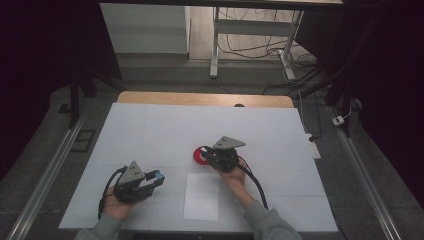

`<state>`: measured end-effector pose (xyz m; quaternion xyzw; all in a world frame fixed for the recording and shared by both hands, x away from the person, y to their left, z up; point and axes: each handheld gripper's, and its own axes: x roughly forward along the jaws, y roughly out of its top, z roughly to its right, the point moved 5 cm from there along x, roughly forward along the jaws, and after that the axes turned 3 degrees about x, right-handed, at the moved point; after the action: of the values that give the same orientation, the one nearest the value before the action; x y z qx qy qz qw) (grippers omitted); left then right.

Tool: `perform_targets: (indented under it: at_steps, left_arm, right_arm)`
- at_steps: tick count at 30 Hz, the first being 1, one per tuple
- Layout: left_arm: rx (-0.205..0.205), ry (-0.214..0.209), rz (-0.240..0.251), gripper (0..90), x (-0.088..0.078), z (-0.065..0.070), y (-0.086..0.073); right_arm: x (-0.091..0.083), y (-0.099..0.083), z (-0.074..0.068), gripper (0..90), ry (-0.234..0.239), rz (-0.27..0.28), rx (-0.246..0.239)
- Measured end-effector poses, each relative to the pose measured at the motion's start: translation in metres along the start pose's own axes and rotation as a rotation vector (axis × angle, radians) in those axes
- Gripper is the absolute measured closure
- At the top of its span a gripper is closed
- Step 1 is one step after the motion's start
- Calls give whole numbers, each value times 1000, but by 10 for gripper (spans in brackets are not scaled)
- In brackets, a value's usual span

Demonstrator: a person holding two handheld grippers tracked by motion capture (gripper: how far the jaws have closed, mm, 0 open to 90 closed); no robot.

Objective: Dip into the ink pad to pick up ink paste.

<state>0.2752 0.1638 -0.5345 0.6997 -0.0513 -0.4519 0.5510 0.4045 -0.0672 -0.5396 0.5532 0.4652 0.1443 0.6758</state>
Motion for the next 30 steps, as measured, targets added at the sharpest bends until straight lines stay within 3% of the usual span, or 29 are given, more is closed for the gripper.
perform_targets:
  at_steps: [30]
  left_arm:
    - [-1,1,-1,657,0,0,0]
  right_arm:
    - [3,-3,-1,754,-10,-21,-14]
